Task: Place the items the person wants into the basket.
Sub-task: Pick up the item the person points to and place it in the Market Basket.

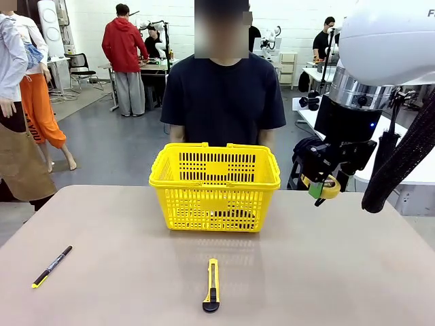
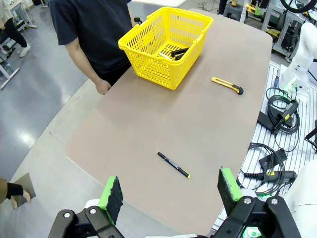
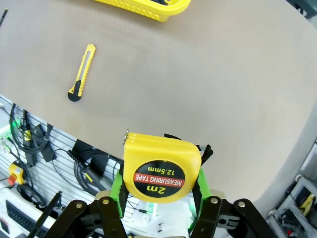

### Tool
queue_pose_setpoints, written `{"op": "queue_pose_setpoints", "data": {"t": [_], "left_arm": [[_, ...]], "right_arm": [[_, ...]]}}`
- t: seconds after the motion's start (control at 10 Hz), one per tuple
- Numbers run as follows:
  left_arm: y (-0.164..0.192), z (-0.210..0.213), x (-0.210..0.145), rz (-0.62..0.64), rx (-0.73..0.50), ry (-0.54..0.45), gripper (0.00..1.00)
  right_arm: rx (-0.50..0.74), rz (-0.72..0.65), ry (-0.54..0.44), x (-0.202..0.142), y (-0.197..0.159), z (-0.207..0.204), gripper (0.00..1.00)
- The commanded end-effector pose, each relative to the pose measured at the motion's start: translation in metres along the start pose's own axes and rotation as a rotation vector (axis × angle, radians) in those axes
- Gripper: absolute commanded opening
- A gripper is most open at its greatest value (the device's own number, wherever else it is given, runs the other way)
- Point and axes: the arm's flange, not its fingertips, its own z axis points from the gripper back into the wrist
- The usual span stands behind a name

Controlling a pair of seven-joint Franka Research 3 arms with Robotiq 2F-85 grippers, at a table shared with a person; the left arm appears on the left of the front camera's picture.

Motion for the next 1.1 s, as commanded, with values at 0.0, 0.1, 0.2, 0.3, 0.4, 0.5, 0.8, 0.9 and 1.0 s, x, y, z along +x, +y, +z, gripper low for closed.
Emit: {"op": "queue_pose_setpoints", "data": {"t": [0.0,0.1,0.2,0.3,0.4,0.5,0.8,0.9,1.0], "left_arm": [[-0.001,0.0,0.0,-0.007,0.001,-0.008,1.0],[-0.001,0.0,0.0,-0.007,0.001,-0.008,1.0],[-0.001,0.0,0.0,-0.007,0.001,-0.008,1.0],[-0.001,0.0,0.0,-0.007,0.001,-0.008,1.0],[-0.001,0.0,0.0,-0.007,0.001,-0.008,1.0],[-0.001,0.0,0.0,-0.007,0.001,-0.008,1.0],[-0.001,0.0,0.0,-0.007,0.001,-0.008,1.0],[-0.001,0.0,0.0,-0.007,0.001,-0.008,1.0],[-0.001,0.0,0.0,-0.007,0.001,-0.008,1.0]], "right_arm": [[0.016,0.016,-0.013,0.001,-0.003,-0.001,0.0],[0.0,0.0,0.0,0.0,0.0,0.0,0.64],[0.061,0.033,-0.051,0.033,0.025,0.022,0.64],[0.061,0.091,-0.064,0.07,0.051,0.034,0.64],[0.062,0.169,-0.098,0.11,0.073,0.038,0.64],[0.068,0.242,-0.101,0.152,0.095,0.033,0.64],[0.011,0.311,-0.177,0.238,0.128,-0.022,0.64],[-0.007,0.286,-0.216,0.257,0.127,-0.048,0.64],[-0.041,0.27,-0.227,0.268,0.119,-0.067,0.64]]}}
